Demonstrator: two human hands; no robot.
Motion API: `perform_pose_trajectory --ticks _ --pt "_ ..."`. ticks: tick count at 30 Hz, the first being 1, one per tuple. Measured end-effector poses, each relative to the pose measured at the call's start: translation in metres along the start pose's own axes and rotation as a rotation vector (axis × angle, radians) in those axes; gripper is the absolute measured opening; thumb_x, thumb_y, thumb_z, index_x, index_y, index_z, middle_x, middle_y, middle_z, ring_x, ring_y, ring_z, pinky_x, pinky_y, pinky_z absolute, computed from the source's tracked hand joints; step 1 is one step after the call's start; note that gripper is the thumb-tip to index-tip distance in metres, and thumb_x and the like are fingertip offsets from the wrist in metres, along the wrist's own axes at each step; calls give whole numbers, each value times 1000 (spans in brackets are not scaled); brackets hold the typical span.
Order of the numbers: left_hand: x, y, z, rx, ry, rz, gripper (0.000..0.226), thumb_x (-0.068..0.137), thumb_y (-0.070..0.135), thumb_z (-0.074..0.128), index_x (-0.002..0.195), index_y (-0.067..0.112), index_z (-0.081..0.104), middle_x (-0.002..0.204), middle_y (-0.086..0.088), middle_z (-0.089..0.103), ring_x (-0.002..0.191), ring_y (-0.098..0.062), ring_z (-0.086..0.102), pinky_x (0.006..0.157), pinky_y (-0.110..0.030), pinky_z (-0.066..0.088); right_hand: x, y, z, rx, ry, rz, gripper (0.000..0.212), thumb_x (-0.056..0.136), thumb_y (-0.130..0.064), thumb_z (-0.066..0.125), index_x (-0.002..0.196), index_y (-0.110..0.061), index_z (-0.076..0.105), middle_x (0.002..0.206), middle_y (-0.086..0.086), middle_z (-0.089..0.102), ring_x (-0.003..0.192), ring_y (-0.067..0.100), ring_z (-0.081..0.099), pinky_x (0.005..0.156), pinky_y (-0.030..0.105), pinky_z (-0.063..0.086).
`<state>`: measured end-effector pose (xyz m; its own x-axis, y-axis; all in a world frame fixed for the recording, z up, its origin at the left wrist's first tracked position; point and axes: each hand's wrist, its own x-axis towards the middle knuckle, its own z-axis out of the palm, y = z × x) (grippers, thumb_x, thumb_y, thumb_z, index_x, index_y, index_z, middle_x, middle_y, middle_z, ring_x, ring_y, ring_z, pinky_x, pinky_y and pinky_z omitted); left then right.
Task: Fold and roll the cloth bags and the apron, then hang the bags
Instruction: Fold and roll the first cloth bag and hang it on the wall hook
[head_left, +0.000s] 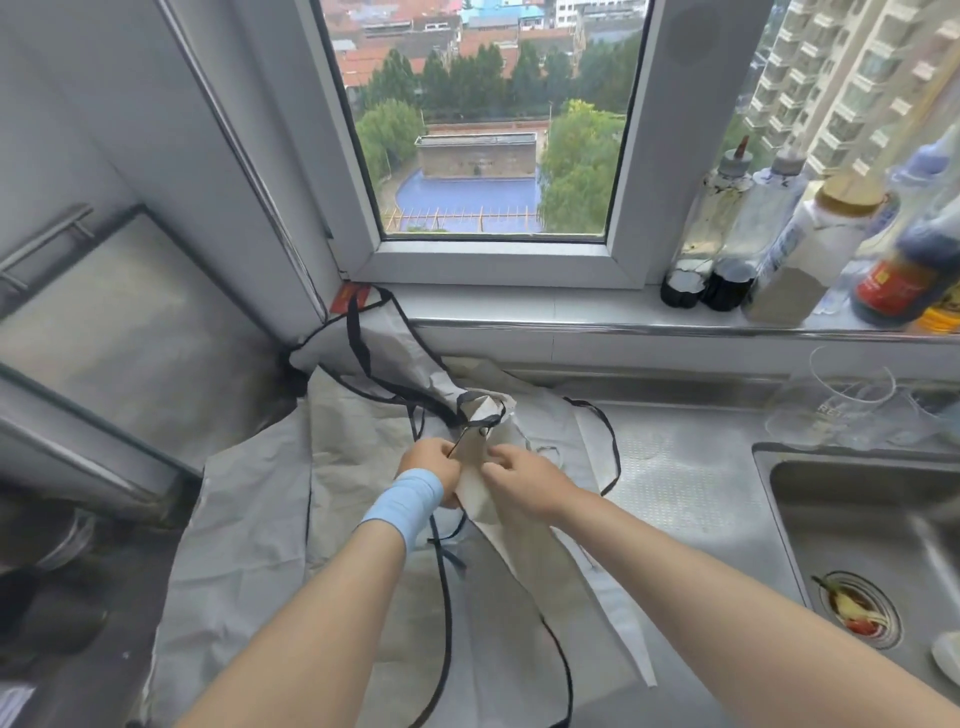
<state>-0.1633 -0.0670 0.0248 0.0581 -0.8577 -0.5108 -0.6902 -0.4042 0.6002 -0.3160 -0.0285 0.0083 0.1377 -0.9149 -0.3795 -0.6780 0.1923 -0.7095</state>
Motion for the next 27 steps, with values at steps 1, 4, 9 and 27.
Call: perform_pose_trajectory --ticks 1,4,9,27 --pt "1 -1 -5 18 26 12 24 80 6 44 74 13 66 76 -10 69 58 -26 66 53 -32 59 1 3 -1 -91 22 63 63 83 -50 53 141 -26 47 138 -5 56 128 21 51 101 36 43" --pt "5 1 -17 122 62 -21 27 89 8 40 96 10 66 110 -17 65 90 -33 60 78 -32 53 5 17 -8 -527 115 252 62 80 -30 59 138 -18 38 125 3 60 115 26 57 87 35 44" --pt "12 -12 -50 102 -14 -180 36 93 13 39 118 -1 60 120 -21 62 106 -36 62 92 -42 53 23 3 -24 -613 344 151 63 85 -23 57 141 -18 30 132 11 44 117 30 47 93 38 40" --pt "53 -107 -128 125 214 58 42 86 14 54 125 27 51 126 2 57 105 -20 58 92 -32 49 130 -115 66 285 167 -36 49 78 8 43 106 -21 71 107 -6 67 106 13 62 80 22 48"
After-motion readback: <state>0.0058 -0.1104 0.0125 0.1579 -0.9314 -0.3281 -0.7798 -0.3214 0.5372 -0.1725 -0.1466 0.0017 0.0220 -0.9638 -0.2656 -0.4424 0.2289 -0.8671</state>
